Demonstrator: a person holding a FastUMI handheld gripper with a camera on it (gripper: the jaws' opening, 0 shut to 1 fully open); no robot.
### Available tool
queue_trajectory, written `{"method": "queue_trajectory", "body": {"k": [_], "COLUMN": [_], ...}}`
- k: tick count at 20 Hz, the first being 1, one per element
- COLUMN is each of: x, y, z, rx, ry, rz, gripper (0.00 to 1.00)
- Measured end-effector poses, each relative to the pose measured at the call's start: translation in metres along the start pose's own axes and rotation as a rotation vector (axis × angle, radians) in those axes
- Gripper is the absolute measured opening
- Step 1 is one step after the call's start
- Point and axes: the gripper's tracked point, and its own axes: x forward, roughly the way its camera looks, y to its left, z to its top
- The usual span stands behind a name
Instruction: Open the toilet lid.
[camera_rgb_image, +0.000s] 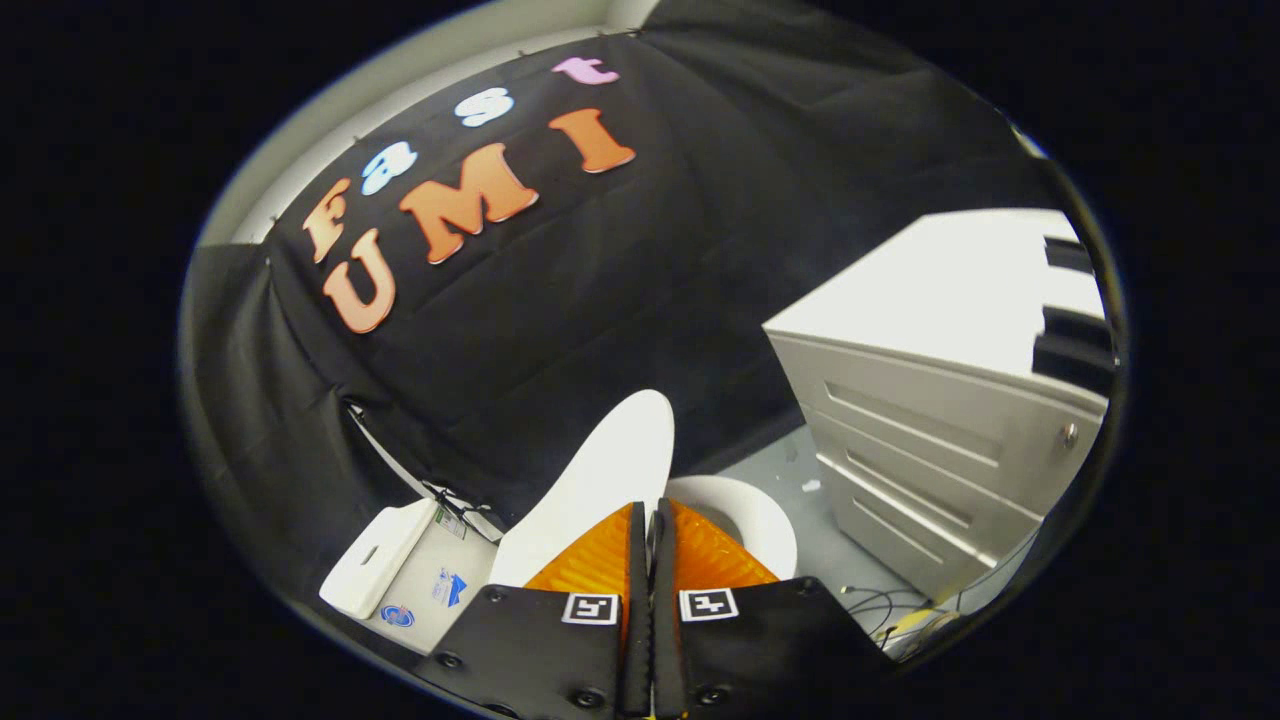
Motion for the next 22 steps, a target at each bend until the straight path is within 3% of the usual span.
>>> {"method": "queue_trajectory", "body": {"k": [8,12,22], "x": [-0.006,-0.011,-0.026], "y": [0.108,0.154,0.263], "z": [0.040,0.044,0.048], "rx": [-0.202,-0.348,-0.406], "ry": [0.013,0.040,0.012], "rz": [0.126,0.139,0.251], "gripper": [0.09,0.09,0.09]}}
